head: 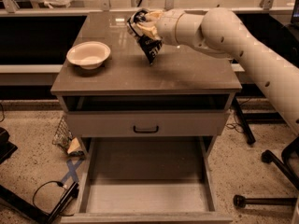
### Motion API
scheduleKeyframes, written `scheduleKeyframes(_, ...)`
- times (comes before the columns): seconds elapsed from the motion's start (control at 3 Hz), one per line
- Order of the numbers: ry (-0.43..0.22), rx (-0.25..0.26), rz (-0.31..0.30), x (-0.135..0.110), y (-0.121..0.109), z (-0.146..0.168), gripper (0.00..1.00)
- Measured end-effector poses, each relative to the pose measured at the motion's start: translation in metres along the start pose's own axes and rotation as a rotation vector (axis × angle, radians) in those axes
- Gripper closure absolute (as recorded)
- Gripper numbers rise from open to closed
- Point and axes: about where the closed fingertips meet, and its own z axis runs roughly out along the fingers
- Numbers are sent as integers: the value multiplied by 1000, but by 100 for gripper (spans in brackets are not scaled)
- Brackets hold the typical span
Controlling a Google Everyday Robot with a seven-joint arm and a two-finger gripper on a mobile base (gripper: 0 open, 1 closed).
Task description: Pick blue chip bag from middle drawer and place on counter
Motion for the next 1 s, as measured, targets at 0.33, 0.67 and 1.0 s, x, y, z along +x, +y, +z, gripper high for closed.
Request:
scheduleKeyframes(0.33,-2,3,0,-1,0,2,82)
scheduleKeyframes(0.67,-4,-1,1,-2,2,4,59)
scheduleKeyframes(1.0,-6,-5,1,-3,4,6,36)
